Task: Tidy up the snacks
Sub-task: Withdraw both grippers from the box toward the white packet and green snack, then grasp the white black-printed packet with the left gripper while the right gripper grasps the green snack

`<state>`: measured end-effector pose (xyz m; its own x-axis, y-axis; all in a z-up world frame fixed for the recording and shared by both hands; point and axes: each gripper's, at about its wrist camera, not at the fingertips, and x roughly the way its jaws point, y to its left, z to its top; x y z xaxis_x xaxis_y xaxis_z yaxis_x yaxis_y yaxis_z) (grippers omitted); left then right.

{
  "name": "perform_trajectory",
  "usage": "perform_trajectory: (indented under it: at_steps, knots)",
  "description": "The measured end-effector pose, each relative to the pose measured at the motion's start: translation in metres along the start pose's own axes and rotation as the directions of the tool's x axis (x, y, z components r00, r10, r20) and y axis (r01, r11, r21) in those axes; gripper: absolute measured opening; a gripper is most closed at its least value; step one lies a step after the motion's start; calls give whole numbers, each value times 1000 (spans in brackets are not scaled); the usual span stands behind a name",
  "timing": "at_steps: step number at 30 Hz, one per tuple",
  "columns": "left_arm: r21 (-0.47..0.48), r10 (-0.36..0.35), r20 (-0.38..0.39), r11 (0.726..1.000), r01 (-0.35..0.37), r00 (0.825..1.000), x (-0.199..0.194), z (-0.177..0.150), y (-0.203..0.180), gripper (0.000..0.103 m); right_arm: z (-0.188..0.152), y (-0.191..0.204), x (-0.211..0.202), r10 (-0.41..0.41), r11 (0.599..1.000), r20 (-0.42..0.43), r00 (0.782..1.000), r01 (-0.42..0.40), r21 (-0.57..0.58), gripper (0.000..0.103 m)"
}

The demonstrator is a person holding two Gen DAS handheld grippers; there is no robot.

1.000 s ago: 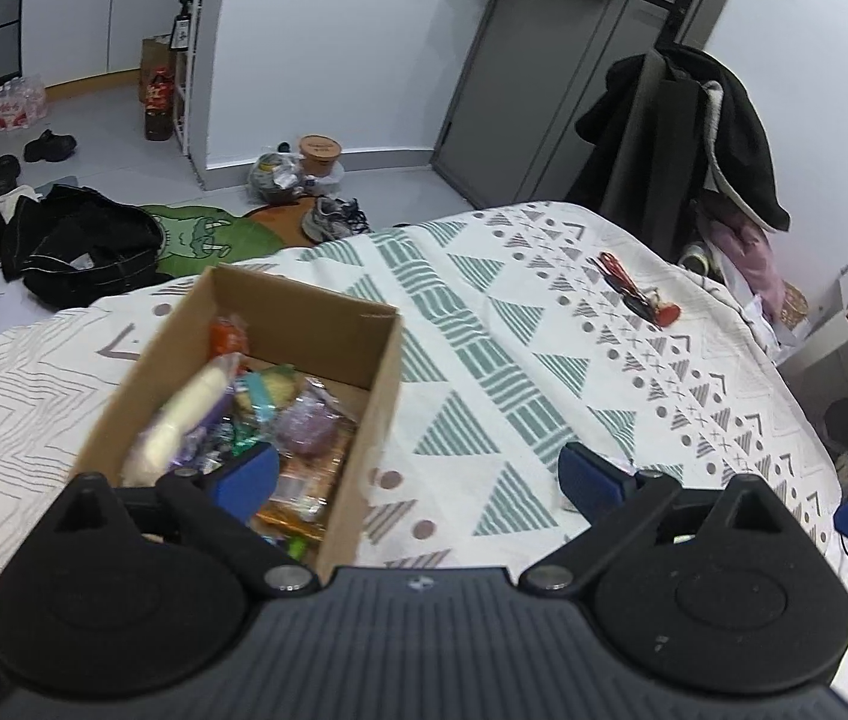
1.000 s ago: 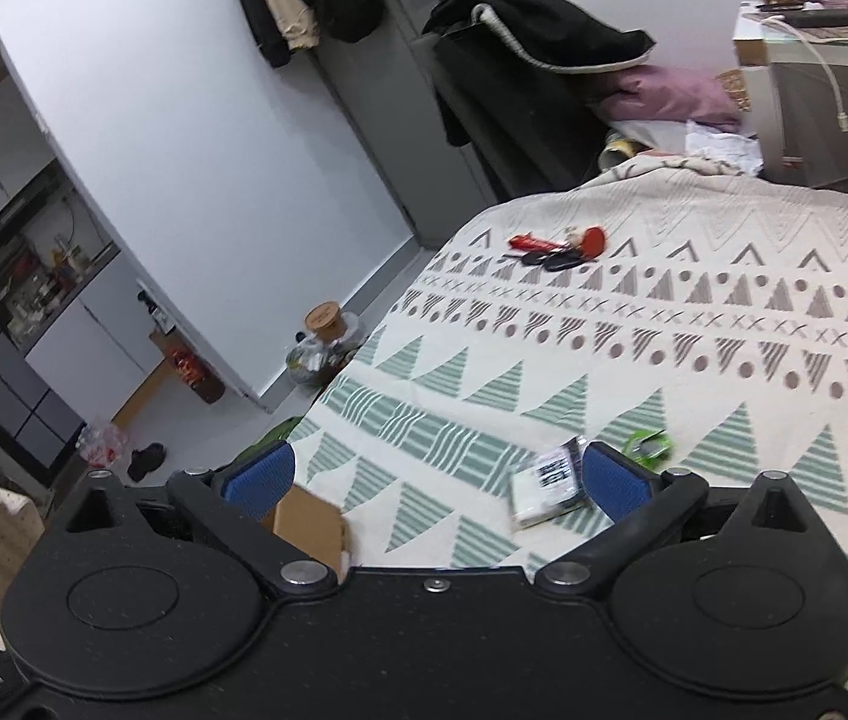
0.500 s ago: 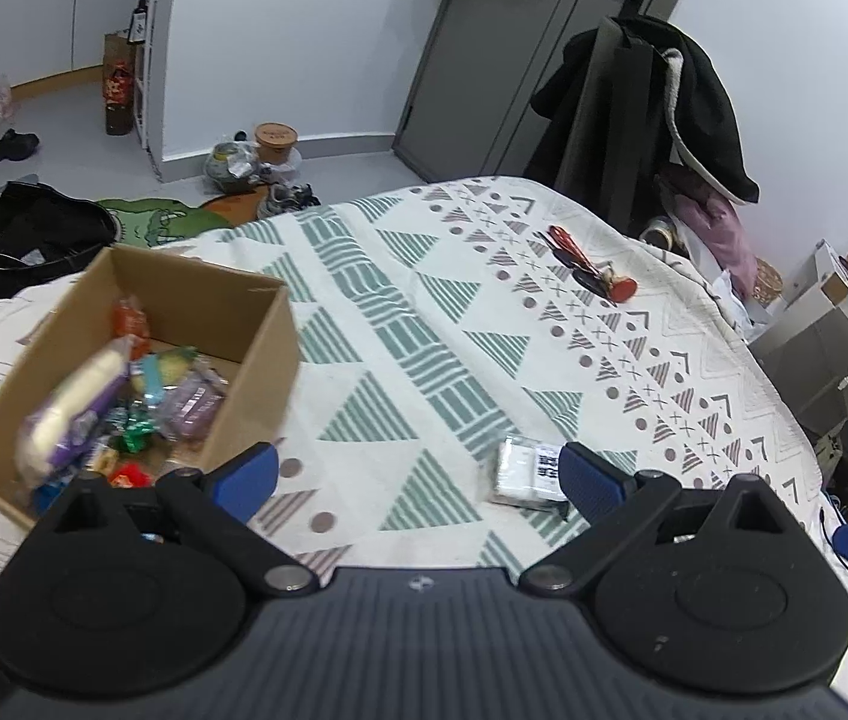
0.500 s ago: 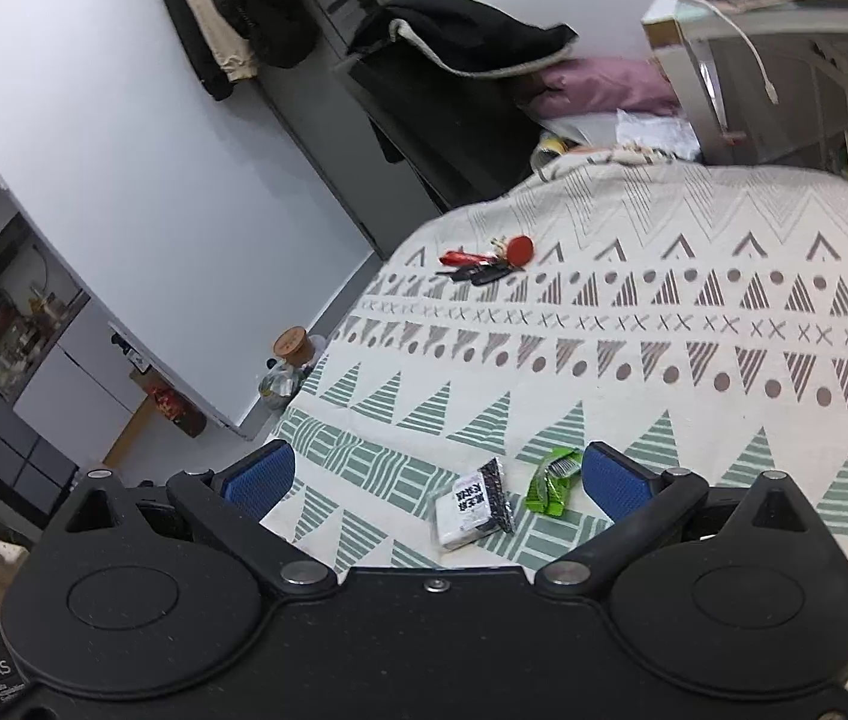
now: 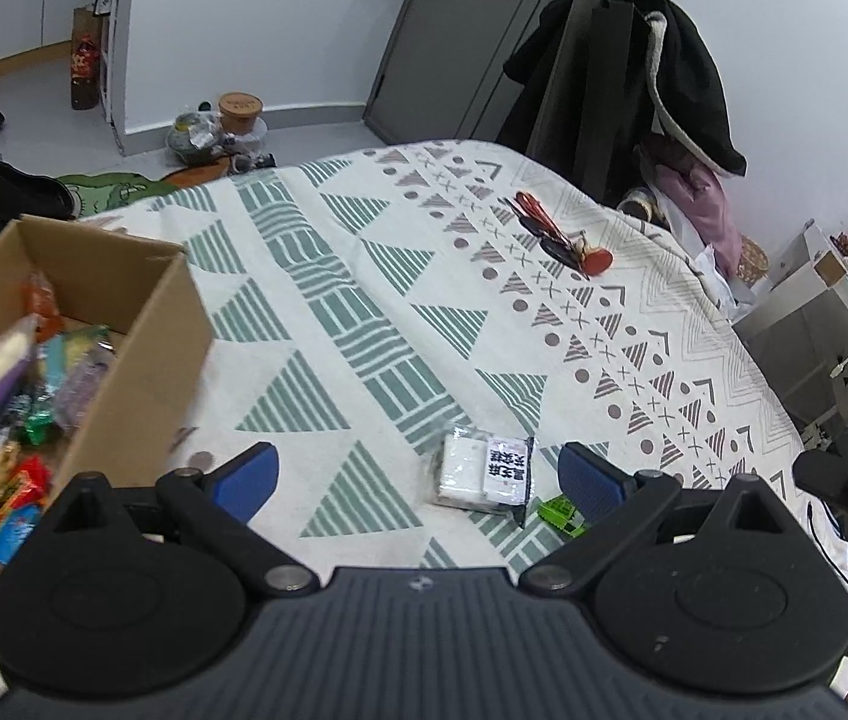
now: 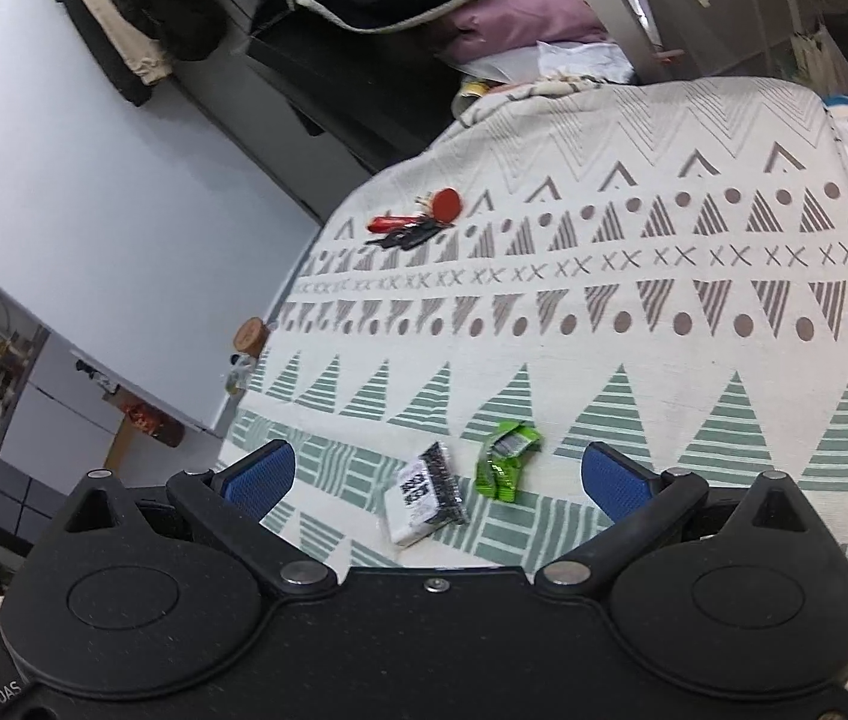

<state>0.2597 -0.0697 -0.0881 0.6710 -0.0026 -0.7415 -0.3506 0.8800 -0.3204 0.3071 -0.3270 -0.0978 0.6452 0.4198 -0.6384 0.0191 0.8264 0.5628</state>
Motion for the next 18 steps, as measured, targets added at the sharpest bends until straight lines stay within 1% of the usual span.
perform_trajectory:
  at_steps: [4,8,10,11,14,17,18]
  knots:
    - [1,-14,-25,1000,14,1000,18,-2,-8,99,1,-5,15,-19,1000,-19,1000,19,19,103]
    - [6,-26,-59,1000,26,998,40,-3,-18,98,1,-11,33,-56,997,-41,998,58,50,102]
    - [12,-29,-75,999,30,997,50,-4,-22,98,2,-14,41,-59,996,-52,997,62,65,101]
    - [16,-30,-81,999,31,996,56,-4,-24,98,3,-16,44,-59,995,-57,997,63,72,98]
    - [25,-29,-103,999,32,994,73,-4,-29,98,3,-20,55,-59,993,-77,995,66,93,95]
    - [23,-31,-128,999,34,991,90,-6,-32,97,4,-25,68,-71,991,-103,992,82,110,88]
    - [23,-31,-135,999,35,990,95,-7,-33,97,3,-26,72,-75,990,-111,991,87,113,88]
